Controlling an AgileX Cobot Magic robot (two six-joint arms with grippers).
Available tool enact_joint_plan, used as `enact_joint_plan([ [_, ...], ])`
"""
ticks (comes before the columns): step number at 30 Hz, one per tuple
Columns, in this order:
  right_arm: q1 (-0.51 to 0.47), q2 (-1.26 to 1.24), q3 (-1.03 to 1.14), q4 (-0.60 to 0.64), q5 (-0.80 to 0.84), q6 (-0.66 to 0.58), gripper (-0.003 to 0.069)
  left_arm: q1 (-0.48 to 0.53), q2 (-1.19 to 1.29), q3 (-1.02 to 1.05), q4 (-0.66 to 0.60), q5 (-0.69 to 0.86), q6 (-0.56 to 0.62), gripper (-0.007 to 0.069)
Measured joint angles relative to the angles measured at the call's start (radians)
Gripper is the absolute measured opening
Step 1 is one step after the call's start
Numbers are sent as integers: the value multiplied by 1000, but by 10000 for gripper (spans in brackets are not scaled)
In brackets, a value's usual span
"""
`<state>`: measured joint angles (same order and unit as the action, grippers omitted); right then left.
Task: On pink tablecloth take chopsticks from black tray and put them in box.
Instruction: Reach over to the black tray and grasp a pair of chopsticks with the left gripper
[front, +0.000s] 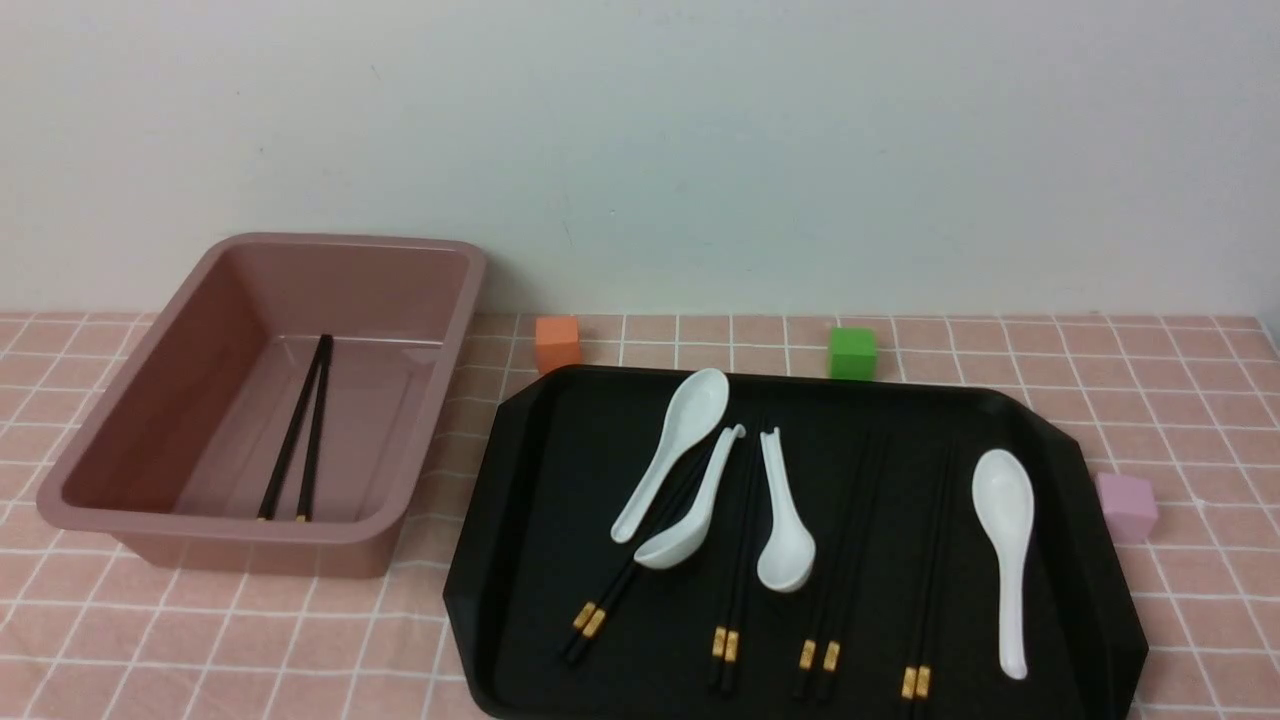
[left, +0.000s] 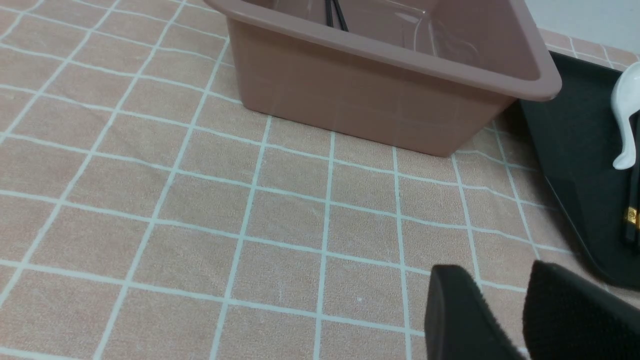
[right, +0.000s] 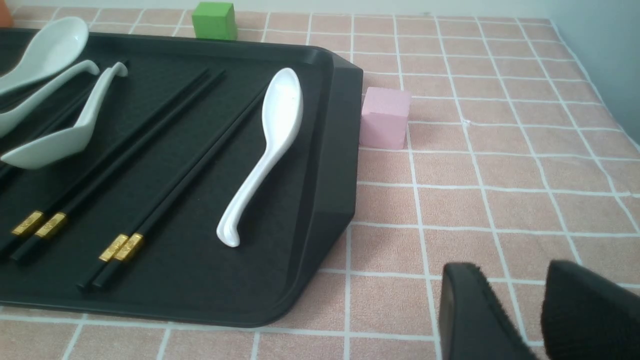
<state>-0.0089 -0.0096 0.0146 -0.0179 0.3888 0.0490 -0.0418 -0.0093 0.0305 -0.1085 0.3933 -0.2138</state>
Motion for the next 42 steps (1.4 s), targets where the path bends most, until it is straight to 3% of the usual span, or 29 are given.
enact_joint_plan([
  [17, 0, 0, 0, 0, 0, 0, 240, 0, 0, 0, -2, -5, 0, 238],
  [23, 0, 0, 0, 0, 0, 0, 240, 0, 0, 0, -172, -66, -20, 238],
  [27, 0, 0, 0, 0, 0, 0, 240, 0, 0, 0, -454, -163, -67, 238],
  [32, 0, 0, 0, 0, 0, 0, 240, 0, 0, 0, -691, -261, -77, 238],
  [37, 0, 0, 0, 0, 0, 0, 240, 0, 0, -11, -750, -282, -56, 216],
  [40, 0, 0, 0, 0, 0, 0, 240, 0, 0, -80, -732, -207, -17, 152],
  [42, 0, 0, 0, 0, 0, 0, 240, 0, 35, -183, -684, -113, 40, 69],
])
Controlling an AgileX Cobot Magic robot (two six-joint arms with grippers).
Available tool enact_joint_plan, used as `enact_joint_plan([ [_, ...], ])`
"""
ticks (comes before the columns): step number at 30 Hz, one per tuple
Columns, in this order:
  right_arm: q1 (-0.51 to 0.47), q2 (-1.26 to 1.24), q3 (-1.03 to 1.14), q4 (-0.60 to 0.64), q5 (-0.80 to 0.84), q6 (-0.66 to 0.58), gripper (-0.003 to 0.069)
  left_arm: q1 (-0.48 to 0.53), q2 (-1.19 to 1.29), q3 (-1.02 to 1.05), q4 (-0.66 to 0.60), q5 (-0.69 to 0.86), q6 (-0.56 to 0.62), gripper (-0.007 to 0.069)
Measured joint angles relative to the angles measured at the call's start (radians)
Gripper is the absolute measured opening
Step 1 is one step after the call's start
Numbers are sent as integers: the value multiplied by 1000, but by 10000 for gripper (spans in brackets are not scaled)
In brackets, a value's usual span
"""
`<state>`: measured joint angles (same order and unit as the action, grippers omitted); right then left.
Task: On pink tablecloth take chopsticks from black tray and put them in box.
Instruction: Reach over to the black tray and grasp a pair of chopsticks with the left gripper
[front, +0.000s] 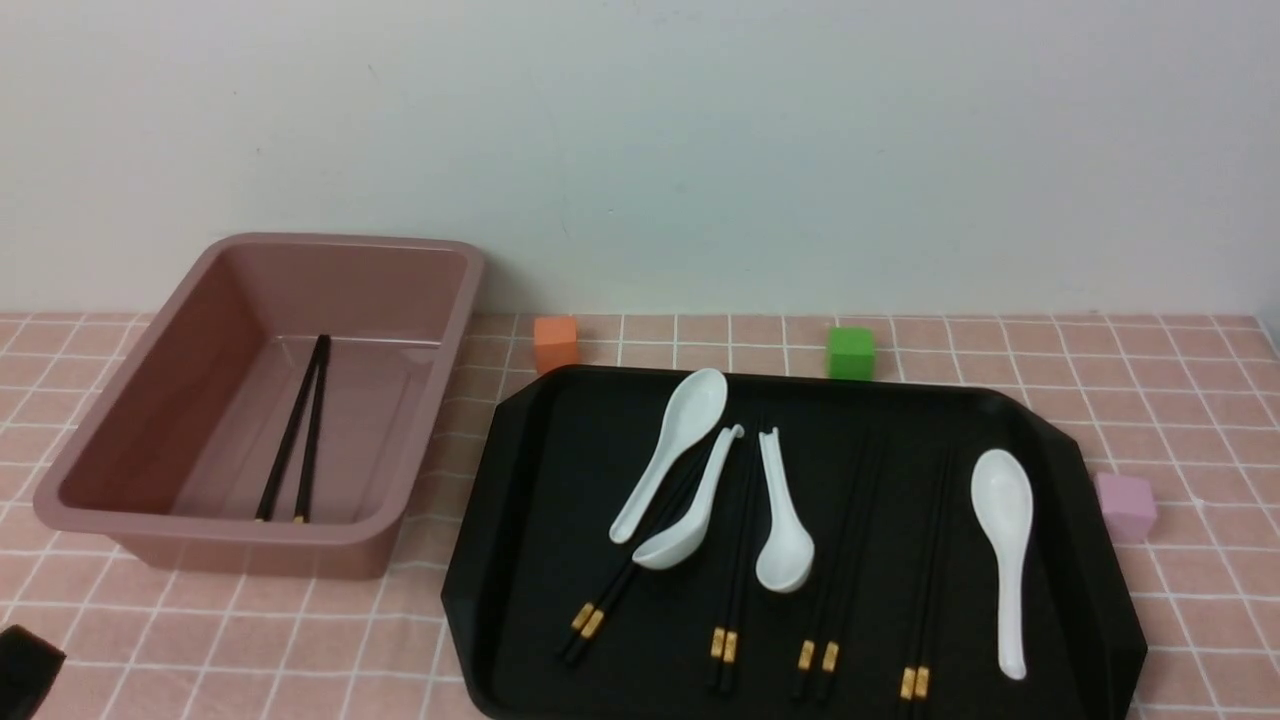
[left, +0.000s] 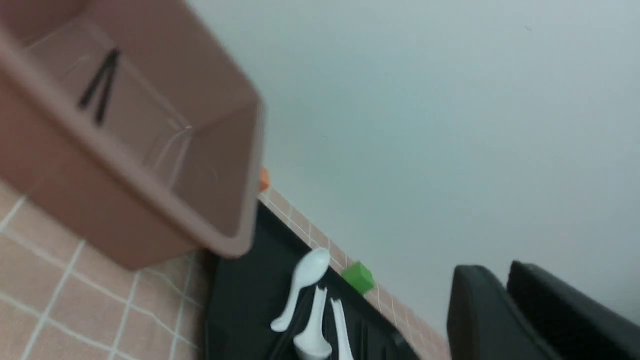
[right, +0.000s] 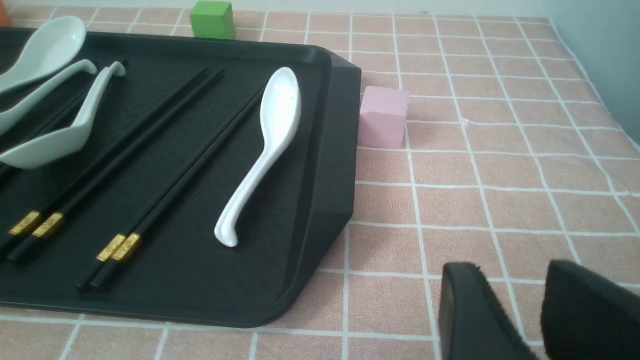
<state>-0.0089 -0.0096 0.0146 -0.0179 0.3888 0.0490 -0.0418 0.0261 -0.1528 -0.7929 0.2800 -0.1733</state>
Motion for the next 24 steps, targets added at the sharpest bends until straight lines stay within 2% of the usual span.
enact_joint_plan([
  [3, 0, 0, 0, 0, 0, 0, 240, 0, 132, -130, 66, 128, 40, -6],
  [4, 0, 0, 0, 0, 0, 0, 240, 0, 157, -149, 78, 149, 48, -13],
  [5, 0, 0, 0, 0, 0, 0, 240, 0, 247, -227, 128, 240, 66, -13],
  [6, 0, 0, 0, 0, 0, 0, 240, 0, 261, -227, 128, 240, 68, -13],
  [7, 0, 0, 0, 0, 0, 0, 240, 0, 372, -304, 183, 336, 87, -13],
  [10, 0, 0, 0, -1, 0, 0, 240, 0, 580, -430, 285, 473, 138, -13],
  [14, 0, 0, 0, -1, 0, 0, 240, 0, 823, -558, 385, 512, 159, -13],
  [20, 0, 0, 0, -1, 0, 0, 240, -46, 1100, -721, 399, 574, 165, -13],
  [21, 0, 0, 0, -1, 0, 0, 240, -109, 1158, -753, 416, 579, 166, -13],
  [24, 0, 0, 0, -1, 0, 0, 240, -216, 1213, -789, 455, 555, 148, -13],
])
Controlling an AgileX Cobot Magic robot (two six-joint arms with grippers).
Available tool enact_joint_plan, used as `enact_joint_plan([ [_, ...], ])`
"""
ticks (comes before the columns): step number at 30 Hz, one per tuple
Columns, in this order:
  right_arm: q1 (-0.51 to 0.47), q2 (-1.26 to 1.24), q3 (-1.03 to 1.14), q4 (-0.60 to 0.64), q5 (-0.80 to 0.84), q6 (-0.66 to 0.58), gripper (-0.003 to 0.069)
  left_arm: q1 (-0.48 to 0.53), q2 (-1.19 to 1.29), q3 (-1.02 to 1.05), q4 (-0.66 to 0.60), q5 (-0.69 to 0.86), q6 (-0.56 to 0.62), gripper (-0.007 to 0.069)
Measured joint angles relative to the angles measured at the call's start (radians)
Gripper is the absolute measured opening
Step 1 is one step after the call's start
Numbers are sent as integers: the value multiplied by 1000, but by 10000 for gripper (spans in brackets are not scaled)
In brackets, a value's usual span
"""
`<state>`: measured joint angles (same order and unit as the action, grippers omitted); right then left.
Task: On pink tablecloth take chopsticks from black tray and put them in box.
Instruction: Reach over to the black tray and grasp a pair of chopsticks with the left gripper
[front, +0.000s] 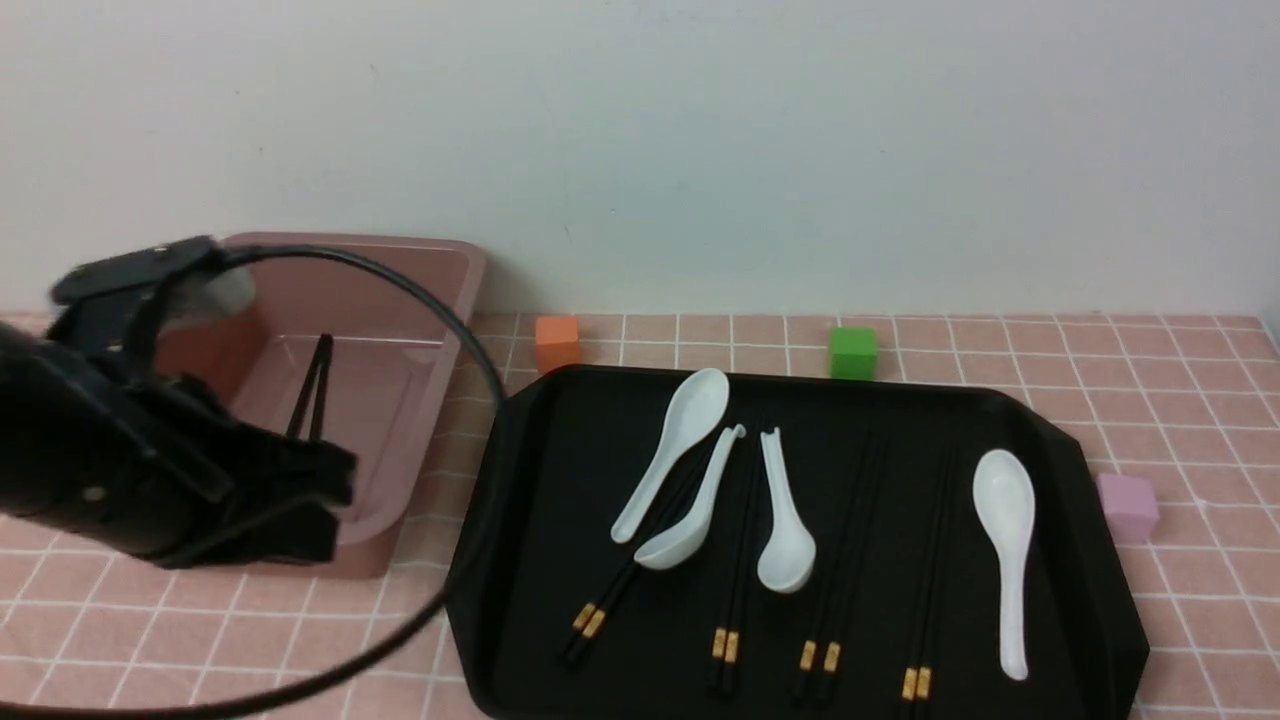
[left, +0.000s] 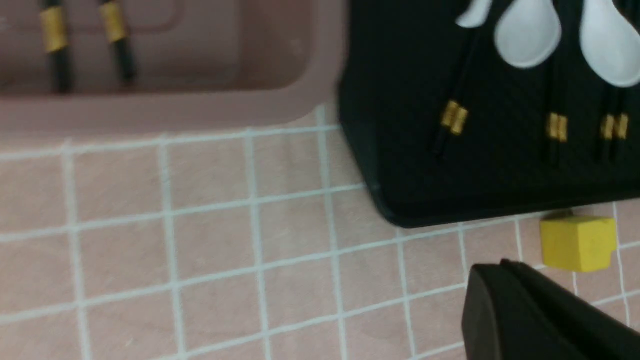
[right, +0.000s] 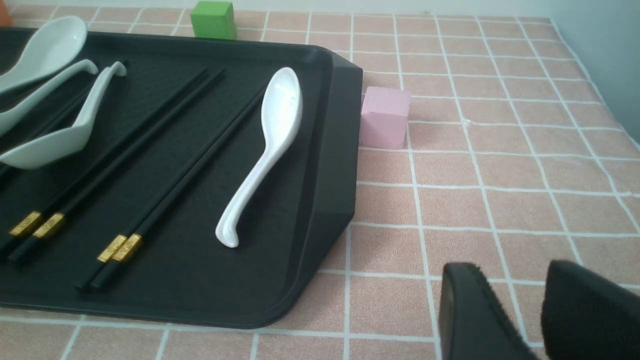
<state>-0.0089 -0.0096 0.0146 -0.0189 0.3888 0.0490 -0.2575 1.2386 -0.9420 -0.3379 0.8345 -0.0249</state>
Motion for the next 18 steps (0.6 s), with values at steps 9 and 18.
enact_joint_plan([
  [9, 0, 0, 0, 0, 0, 0, 240, -344, 262, -159, 151, 3, -131, -13],
  [18, 0, 0, 0, 1, 0, 0, 240, -418, 495, -319, 248, 87, -160, -12],
])
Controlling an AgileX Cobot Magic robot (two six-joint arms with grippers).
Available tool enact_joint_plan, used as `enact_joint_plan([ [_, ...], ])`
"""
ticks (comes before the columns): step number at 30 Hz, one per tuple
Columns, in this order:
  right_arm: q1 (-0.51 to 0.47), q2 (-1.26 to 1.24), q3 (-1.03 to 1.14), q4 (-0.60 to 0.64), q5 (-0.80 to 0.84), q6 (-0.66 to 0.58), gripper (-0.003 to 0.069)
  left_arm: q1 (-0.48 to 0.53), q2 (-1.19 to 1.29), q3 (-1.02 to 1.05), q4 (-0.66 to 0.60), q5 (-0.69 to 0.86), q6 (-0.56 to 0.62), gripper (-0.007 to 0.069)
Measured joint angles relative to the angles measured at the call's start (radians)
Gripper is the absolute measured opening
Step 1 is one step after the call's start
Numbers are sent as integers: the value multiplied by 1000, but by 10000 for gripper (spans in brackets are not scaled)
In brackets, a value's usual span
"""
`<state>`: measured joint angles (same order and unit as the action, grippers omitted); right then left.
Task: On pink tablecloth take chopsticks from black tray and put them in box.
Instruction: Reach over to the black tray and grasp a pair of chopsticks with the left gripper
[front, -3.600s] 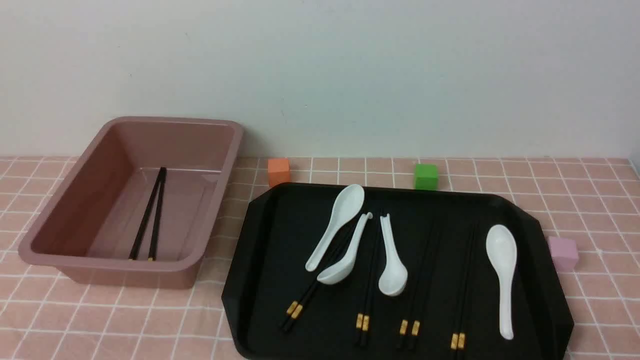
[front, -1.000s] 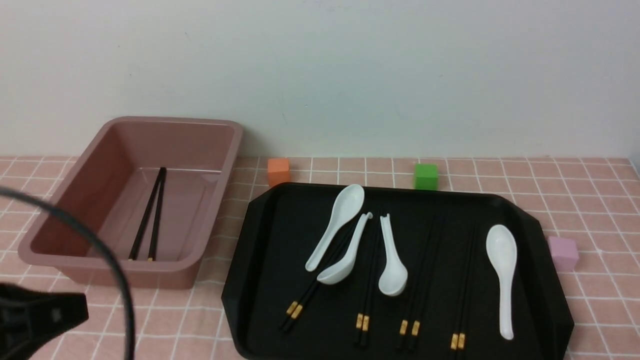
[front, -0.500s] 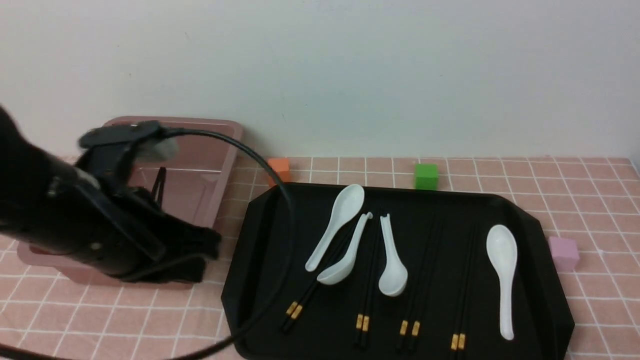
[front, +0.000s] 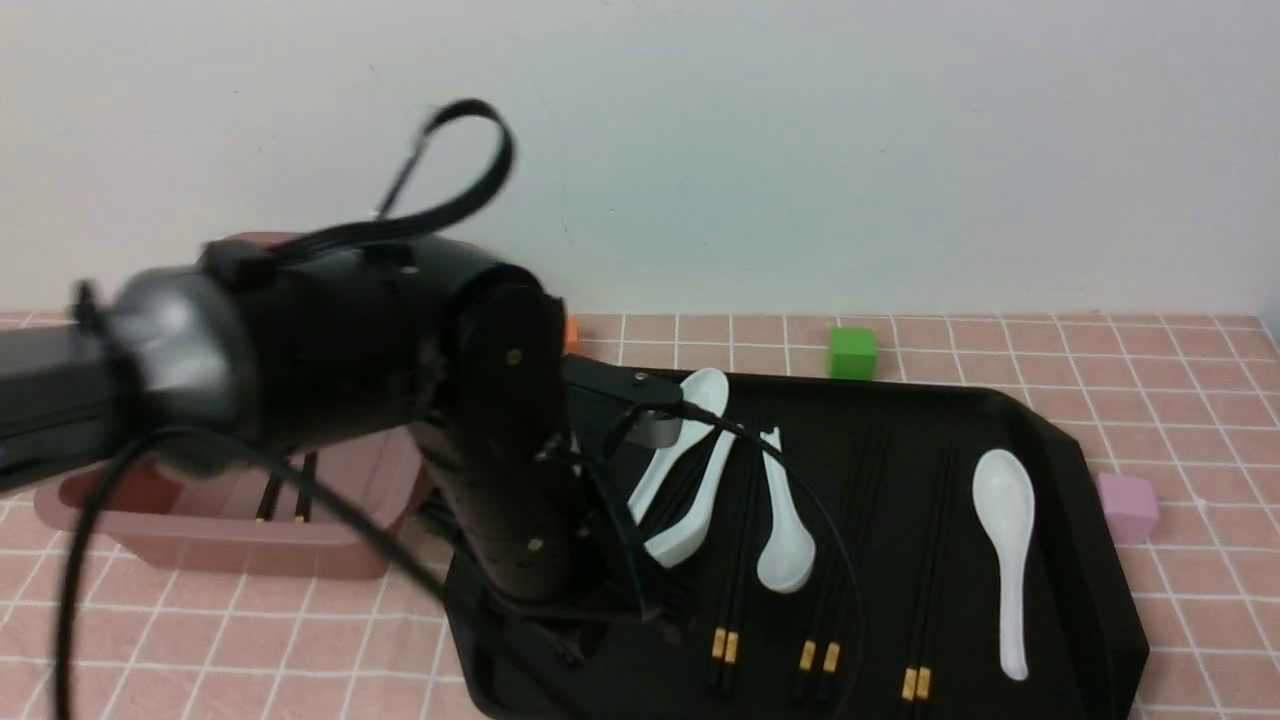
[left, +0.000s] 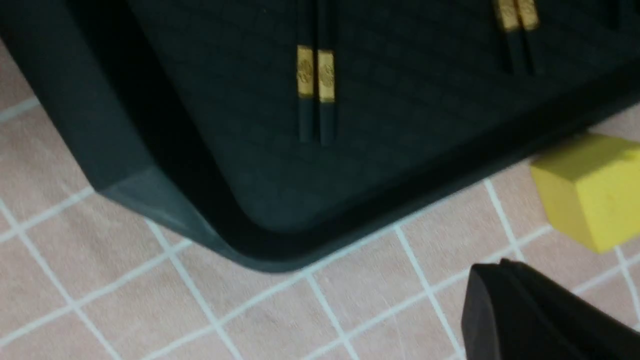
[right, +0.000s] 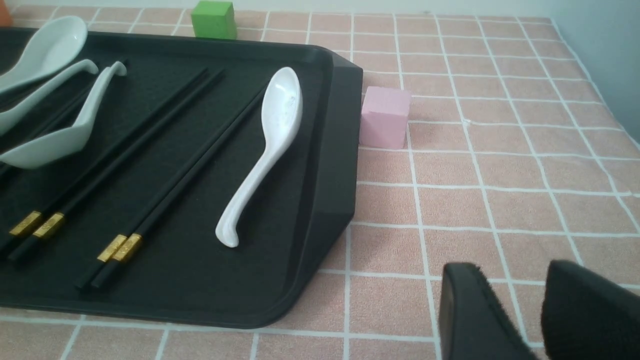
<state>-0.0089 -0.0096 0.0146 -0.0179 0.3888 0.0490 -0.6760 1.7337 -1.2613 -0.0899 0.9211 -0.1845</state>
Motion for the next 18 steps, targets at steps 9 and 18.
enact_joint_plan([
  [9, 0, 0, 0, 0, 0, 0, 240, 0, 136, -105, 54, 1, -1, 176],
  [18, 0, 0, 0, 0, 0, 0, 240, 0, 221, -126, 103, -9, -1, 365],
])
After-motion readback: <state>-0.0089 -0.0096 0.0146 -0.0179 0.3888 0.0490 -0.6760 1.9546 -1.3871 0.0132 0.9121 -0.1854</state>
